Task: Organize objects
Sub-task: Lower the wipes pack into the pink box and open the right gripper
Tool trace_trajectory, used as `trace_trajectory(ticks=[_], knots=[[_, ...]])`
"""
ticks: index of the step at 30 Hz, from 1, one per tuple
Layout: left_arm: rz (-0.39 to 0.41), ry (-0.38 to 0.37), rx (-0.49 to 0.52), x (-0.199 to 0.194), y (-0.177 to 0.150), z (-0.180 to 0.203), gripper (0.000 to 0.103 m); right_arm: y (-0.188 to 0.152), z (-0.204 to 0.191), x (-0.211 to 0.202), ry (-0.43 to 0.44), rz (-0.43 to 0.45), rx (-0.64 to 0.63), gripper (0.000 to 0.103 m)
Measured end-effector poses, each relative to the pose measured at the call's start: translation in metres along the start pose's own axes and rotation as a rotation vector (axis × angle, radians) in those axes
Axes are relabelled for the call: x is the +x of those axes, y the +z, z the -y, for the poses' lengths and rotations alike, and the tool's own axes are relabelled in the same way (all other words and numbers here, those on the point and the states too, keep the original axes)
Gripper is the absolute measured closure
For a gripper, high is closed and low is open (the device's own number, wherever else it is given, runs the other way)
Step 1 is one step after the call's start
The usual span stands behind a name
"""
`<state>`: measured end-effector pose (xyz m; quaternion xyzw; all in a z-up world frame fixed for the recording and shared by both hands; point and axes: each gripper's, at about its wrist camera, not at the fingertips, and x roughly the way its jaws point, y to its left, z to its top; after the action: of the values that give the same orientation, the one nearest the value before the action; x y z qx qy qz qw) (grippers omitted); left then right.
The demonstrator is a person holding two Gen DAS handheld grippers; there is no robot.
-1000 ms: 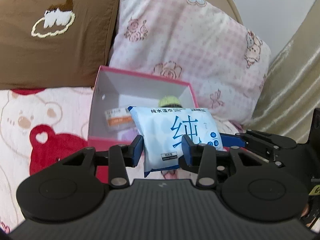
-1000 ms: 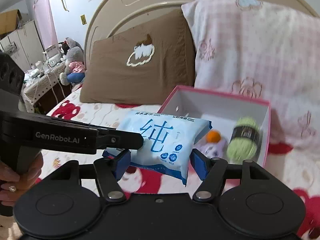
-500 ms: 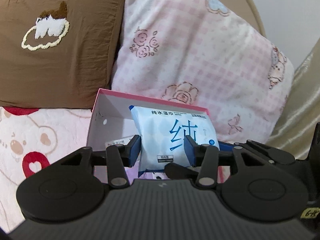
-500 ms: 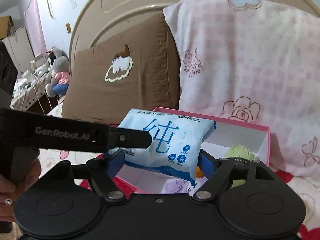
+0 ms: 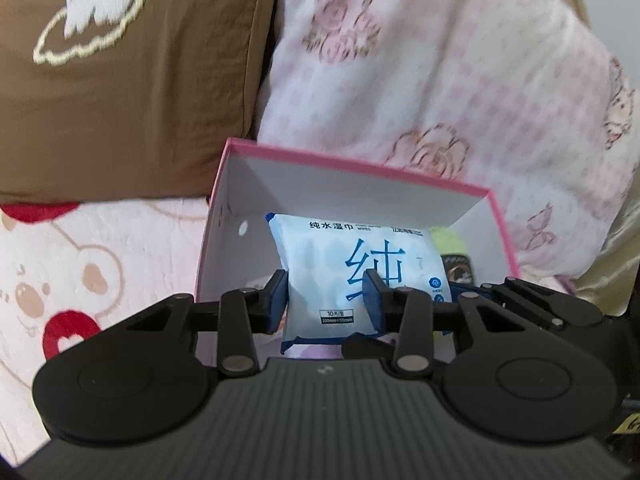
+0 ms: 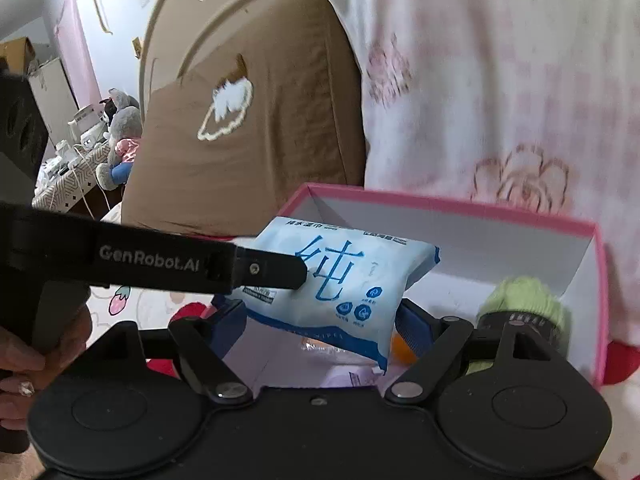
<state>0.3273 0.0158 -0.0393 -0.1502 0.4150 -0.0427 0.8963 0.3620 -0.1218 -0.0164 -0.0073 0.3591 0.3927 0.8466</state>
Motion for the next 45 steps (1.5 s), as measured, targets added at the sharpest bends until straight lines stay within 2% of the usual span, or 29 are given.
trace_trajectory(ticks=[9, 15, 18, 20, 24, 26, 28, 33, 35, 37, 38, 39, 41, 45], knots=[[-0.054, 0.036, 0.021, 0.029, -0.010, -0.007, 0.065, -0.017, 0.011, 0.036, 0.008, -0.105, 0.010, 0.017], [-0.125, 0.040, -0.033, 0.046, -0.009, -0.012, 0.066, -0.020, 0.018, 0.046, 0.003, -0.150, 0.038, 0.018], [-0.143, 0.052, -0.039, 0.050, -0.010, -0.013, 0.068, -0.021, 0.030, 0.046, 0.023, -0.164, 0.099, 0.017], [-0.151, 0.076, -0.031, 0.052, -0.010, -0.013, 0.074, -0.021, 0.034, 0.043, 0.042, -0.159, 0.122, 0.017], [-0.175, 0.109, -0.008, 0.057, -0.010, -0.008, 0.074, -0.023, 0.037, 0.044, 0.043, -0.161, 0.132, 0.018], [-0.178, 0.113, -0.017, 0.059, -0.012, -0.010, 0.074, -0.026, 0.033, 0.046, 0.011, -0.163, 0.115, 0.018], [-0.168, 0.111, -0.027, 0.059, -0.013, -0.013, 0.075, -0.026, 0.029, 0.047, -0.004, -0.167, 0.098, 0.023], [-0.147, 0.118, -0.027, 0.058, -0.016, -0.012, 0.075, -0.025, 0.036, 0.041, -0.029, -0.179, 0.111, 0.023], [-0.141, 0.115, -0.022, 0.059, -0.017, -0.012, 0.075, -0.026, 0.043, 0.040, -0.063, -0.188, 0.125, 0.027], [-0.135, 0.100, -0.030, 0.059, -0.019, -0.013, 0.075, -0.028, 0.050, 0.040, -0.069, -0.192, 0.156, 0.049], [-0.134, 0.085, -0.043, 0.059, -0.020, -0.014, 0.075, -0.028, 0.052, 0.039, -0.059, -0.192, 0.172, 0.052], [-0.135, 0.073, -0.055, 0.059, -0.020, -0.015, 0.075, -0.028, 0.053, 0.038, -0.058, -0.184, 0.180, 0.060], [-0.125, 0.070, -0.056, 0.058, -0.022, -0.015, 0.075, -0.027, 0.049, 0.037, -0.071, -0.168, 0.168, 0.064], [-0.107, 0.090, -0.050, 0.059, -0.024, -0.016, 0.075, -0.026, 0.040, 0.043, -0.098, -0.162, 0.126, 0.065]])
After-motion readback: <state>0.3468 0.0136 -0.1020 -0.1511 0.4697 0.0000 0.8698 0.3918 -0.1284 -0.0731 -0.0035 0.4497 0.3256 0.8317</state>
